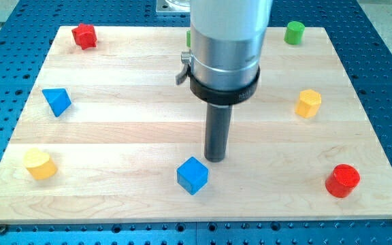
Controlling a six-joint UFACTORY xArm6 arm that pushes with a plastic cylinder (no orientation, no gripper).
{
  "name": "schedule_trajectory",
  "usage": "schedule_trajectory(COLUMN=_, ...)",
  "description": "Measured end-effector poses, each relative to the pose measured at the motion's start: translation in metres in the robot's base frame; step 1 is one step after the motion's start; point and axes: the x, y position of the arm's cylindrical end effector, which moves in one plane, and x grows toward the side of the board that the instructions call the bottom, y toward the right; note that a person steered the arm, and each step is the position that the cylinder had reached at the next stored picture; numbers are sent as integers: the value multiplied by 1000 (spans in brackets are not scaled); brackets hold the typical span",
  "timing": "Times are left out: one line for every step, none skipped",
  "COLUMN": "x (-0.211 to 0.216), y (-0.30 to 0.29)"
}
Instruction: Place the blue cube at the bottom center
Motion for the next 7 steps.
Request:
schedule_trajectory(x=16, y=-14)
schedule_trajectory(x=21, y=-28)
schedule_trajectory(x=-10, y=-85)
schedule_trajectory(x=-9, y=-175)
schedule_trajectory(x=-28, y=-216)
schedule_trajectory(x=19, y=-257)
schedule_trajectory(x=11, y=-250)
